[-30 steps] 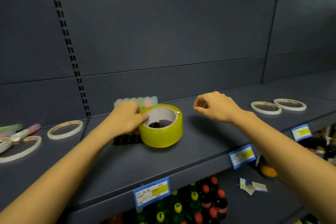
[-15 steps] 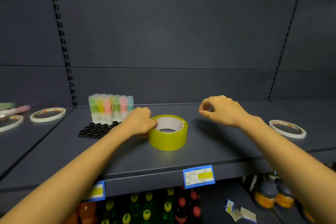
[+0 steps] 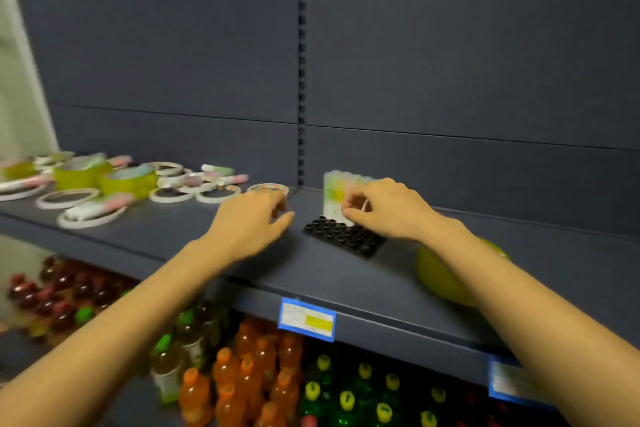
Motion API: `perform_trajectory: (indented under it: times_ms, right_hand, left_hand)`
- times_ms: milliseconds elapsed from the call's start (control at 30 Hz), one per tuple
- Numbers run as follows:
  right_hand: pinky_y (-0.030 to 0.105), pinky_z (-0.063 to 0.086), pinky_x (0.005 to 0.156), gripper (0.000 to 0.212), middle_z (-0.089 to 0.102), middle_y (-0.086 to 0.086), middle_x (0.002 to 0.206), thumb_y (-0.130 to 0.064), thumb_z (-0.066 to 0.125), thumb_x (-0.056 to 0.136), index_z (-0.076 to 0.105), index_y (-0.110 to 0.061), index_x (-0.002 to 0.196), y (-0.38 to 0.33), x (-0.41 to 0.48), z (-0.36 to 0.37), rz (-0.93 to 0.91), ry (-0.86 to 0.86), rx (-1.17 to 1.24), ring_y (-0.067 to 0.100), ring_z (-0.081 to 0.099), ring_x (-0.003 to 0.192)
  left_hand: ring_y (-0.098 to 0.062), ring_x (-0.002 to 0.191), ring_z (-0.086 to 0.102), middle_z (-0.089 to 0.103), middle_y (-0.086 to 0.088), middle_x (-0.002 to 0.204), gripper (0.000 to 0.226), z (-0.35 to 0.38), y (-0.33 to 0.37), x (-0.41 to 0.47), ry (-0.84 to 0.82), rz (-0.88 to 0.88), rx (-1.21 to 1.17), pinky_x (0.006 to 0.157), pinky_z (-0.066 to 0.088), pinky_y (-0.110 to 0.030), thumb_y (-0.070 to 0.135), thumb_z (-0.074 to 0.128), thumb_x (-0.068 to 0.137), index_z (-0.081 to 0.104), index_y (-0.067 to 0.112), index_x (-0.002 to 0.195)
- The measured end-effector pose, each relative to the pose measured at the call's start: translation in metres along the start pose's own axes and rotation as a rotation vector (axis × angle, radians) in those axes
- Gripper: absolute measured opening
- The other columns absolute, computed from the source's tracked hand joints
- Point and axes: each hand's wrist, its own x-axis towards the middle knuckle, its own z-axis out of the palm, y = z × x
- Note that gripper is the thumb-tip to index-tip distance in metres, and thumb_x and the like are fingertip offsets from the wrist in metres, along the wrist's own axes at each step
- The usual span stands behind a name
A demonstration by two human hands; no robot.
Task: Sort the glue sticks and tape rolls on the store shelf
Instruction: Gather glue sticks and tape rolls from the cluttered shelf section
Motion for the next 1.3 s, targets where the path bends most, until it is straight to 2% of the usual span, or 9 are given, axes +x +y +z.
perform_trajectory:
  times_ms: [133, 300, 467, 633, 800, 867, 1033, 1167, 1300]
  right_hand:
    - [0.04, 0.049, 0.086, 0.017, 0.066, -0.003, 0.103, -0.035, 0.051, 0.089, 0.064, -0.027, 0.094, -0.051, 0.038, 0.026, -0.093, -0.063, 0.013, 0.022, 0.06, 0.097]
    - [0.033, 0.047, 0.078, 0.017, 0.065, -0.005, 0.109, -0.036, 0.051, 0.09, 0.063, -0.029, 0.099, -0.109, 0.081, 0.053, -0.12, -0.098, 0.011, 0.023, 0.06, 0.098]
    - [0.034, 0.045, 0.076, 0.02, 0.063, -0.003, 0.112, -0.037, 0.048, 0.092, 0.062, -0.028, 0.103, -0.164, 0.124, 0.078, -0.096, -0.123, -0.017, 0.023, 0.06, 0.099]
    - [0.036, 0.046, 0.077, 0.022, 0.062, 0.004, 0.114, -0.036, 0.048, 0.092, 0.064, -0.026, 0.104, -0.211, 0.165, 0.103, -0.03, -0.108, 0.006, 0.026, 0.058, 0.101]
    - [0.034, 0.04, 0.074, 0.026, 0.061, 0.007, 0.112, -0.034, 0.045, 0.093, 0.065, -0.02, 0.103, -0.237, 0.202, 0.119, 0.112, -0.105, 0.062, 0.031, 0.054, 0.101]
    - [0.032, 0.037, 0.072, 0.029, 0.061, 0.008, 0.111, -0.033, 0.044, 0.093, 0.065, -0.017, 0.105, -0.242, 0.217, 0.124, 0.167, -0.091, 0.065, 0.03, 0.055, 0.096]
    - [0.035, 0.038, 0.077, 0.033, 0.057, 0.011, 0.12, -0.035, 0.046, 0.093, 0.054, -0.012, 0.115, -0.24, 0.265, 0.139, 0.313, -0.058, 0.11, 0.032, 0.054, 0.108]
    - [0.041, 0.042, 0.086, 0.05, 0.052, 0.012, 0.125, -0.045, 0.05, 0.091, 0.044, -0.009, 0.125, -0.239, 0.3, 0.152, 0.389, -0.108, 0.125, 0.033, 0.051, 0.113]
    - [0.044, 0.04, 0.093, 0.06, 0.05, 0.012, 0.13, -0.046, 0.054, 0.087, 0.037, -0.008, 0.13, -0.239, 0.323, 0.168, 0.419, -0.189, 0.095, 0.033, 0.05, 0.117]
  left_hand:
    - [-0.022, 0.095, 0.061, 0.066, 0.0, 0.104, 0.025, -0.016, -0.075, -0.029, -0.017, -0.158, 0.078, 0.07, 0.042, -0.03, 0.042, 0.048, 0.091, 0.058, 0.021, 0.099]
    - [-0.021, 0.091, 0.06, 0.066, -0.002, 0.103, 0.026, -0.032, -0.156, -0.052, -0.041, -0.242, 0.116, 0.073, 0.047, -0.033, 0.043, 0.048, 0.092, 0.059, 0.02, 0.099]
    - [-0.018, 0.089, 0.06, 0.065, 0.002, 0.097, 0.025, -0.049, -0.225, -0.064, -0.004, -0.22, 0.12, 0.065, 0.04, -0.028, 0.044, 0.048, 0.091, 0.059, 0.022, 0.095]
    - [-0.015, 0.089, 0.06, 0.064, 0.006, 0.094, 0.027, -0.056, -0.284, -0.068, -0.004, -0.17, 0.074, 0.067, 0.044, -0.03, 0.05, 0.045, 0.089, 0.059, 0.027, 0.09]
    - [-0.016, 0.084, 0.06, 0.063, 0.006, 0.085, 0.029, -0.058, -0.318, -0.052, 0.034, -0.153, 0.034, 0.054, 0.029, -0.025, 0.046, 0.048, 0.088, 0.063, 0.021, 0.09]
    - [-0.016, 0.088, 0.06, 0.065, 0.005, 0.09, 0.023, -0.055, -0.327, -0.041, 0.03, -0.149, 0.029, 0.058, 0.031, -0.027, 0.042, 0.049, 0.09, 0.062, 0.022, 0.092]
    - [-0.015, 0.085, 0.059, 0.062, 0.01, 0.087, 0.02, -0.041, -0.348, -0.011, 0.085, -0.128, -0.017, 0.059, 0.034, -0.027, 0.04, 0.05, 0.09, 0.062, 0.024, 0.092]
    - [-0.015, 0.082, 0.058, 0.061, 0.009, 0.086, 0.021, -0.032, -0.361, 0.015, 0.101, -0.133, -0.044, 0.06, 0.034, -0.027, 0.039, 0.049, 0.091, 0.061, 0.022, 0.093]
    - [-0.015, 0.084, 0.054, 0.06, 0.006, 0.088, 0.024, -0.027, -0.375, 0.037, 0.117, -0.14, -0.087, 0.068, 0.046, -0.032, 0.038, 0.05, 0.091, 0.063, 0.018, 0.097]
